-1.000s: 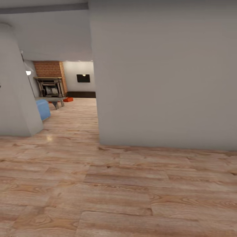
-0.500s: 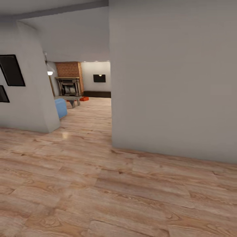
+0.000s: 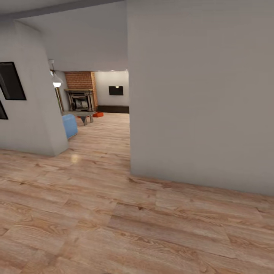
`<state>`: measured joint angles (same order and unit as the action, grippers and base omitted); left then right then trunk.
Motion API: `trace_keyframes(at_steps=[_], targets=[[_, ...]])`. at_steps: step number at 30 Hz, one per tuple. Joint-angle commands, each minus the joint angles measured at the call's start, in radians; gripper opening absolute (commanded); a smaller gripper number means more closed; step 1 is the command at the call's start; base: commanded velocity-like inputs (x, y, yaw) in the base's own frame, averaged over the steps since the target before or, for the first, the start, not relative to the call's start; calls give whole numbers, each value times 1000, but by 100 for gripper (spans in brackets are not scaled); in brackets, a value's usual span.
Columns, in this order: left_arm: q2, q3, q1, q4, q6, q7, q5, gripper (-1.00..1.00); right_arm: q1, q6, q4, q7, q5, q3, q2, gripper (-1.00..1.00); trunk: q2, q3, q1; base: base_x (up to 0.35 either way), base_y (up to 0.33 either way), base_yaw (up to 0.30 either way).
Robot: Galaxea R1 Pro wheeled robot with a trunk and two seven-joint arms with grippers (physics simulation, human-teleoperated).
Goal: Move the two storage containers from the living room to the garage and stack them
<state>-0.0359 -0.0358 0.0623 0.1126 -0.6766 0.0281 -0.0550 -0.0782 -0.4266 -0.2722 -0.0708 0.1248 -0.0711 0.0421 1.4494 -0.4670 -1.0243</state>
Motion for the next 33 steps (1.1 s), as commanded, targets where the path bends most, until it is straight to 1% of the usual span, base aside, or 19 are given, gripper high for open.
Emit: trace_keyframes(at_steps=[1,11,15,22,33], targets=[[-1,-3,1,-1,-3,-1,-2,100,-1,-1,1,-7,5,-7,1,100,0,-1,-1,331,0,0],[-1,-4,1,-1,-3,-1,-2,100,-1,-1,1,-7,6,-7,1,100,0,-1,-1,331,0,2],[-1,-4,1,-1,-3,-1,-2,100,-1,-1,1,-7,6,-7,1,100,0,-1,-1,331,0,82],[-1,-4,1,-1,-3,-1,-2,100,-1,-1,1,-7,6,-7,1,100,0,-1,-1,331,0,182],[-1,-3,1,-1,-3,-1,-2,100,-1,-1,1,-8,6,-7,1,100,0,-1,-1,331,0,243]])
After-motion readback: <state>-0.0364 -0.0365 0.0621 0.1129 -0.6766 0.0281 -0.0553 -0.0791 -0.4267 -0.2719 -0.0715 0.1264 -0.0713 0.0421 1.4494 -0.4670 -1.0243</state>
